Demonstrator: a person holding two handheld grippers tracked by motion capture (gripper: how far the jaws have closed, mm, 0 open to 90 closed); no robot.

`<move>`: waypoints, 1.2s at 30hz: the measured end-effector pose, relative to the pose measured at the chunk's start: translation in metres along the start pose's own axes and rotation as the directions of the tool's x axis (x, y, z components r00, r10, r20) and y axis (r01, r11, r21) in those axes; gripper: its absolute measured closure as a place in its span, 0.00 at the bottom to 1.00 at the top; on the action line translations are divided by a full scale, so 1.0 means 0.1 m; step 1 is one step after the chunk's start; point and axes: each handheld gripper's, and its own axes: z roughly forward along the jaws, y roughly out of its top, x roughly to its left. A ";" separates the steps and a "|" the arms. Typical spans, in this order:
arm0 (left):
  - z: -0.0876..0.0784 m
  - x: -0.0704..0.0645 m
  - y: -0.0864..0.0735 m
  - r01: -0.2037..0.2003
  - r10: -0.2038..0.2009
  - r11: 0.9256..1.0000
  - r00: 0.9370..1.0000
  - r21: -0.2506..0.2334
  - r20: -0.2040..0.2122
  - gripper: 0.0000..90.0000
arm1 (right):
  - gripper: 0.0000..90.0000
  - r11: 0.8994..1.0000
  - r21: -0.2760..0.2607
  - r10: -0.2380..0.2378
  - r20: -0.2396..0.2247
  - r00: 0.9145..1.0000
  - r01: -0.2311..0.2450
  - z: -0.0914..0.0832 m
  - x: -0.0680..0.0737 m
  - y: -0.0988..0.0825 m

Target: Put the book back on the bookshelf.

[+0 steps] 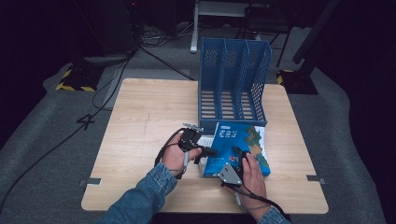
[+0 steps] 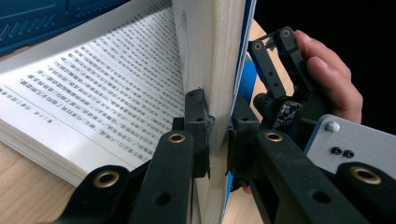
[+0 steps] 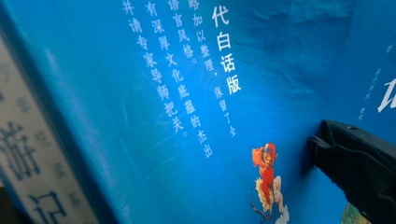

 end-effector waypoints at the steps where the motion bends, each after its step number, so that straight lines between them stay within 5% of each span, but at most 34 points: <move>1: 0.00 0.00 0.00 -0.004 0.004 1.000 1.000 -0.008 -0.002 0.90 | 0.00 1.000 -0.001 0.002 0.004 1.000 -0.002 0.01 -0.01 0.00; 10: 0.03 0.07 -0.06 0.033 -0.033 0.997 0.999 -0.077 -0.002 0.84 | 0.01 1.000 -0.007 -0.009 -0.012 1.000 0.009 0.06 -0.05 -0.01; 19: 0.08 0.07 -0.11 0.014 -0.020 0.986 0.999 -0.164 -0.031 0.70 | 0.01 0.998 0.014 -0.056 -0.007 0.998 0.056 0.15 -0.08 0.06; 31: 0.11 0.18 -0.13 -0.005 -0.006 0.986 0.998 -0.168 -0.061 0.63 | 0.12 0.997 0.044 -0.064 -0.062 0.996 0.067 0.14 -0.09 0.10; 36: 0.11 0.24 -0.14 0.025 -0.033 0.987 0.998 -0.160 -0.046 0.60 | 0.17 0.992 0.082 -0.088 -0.076 0.993 0.094 0.13 -0.10 0.14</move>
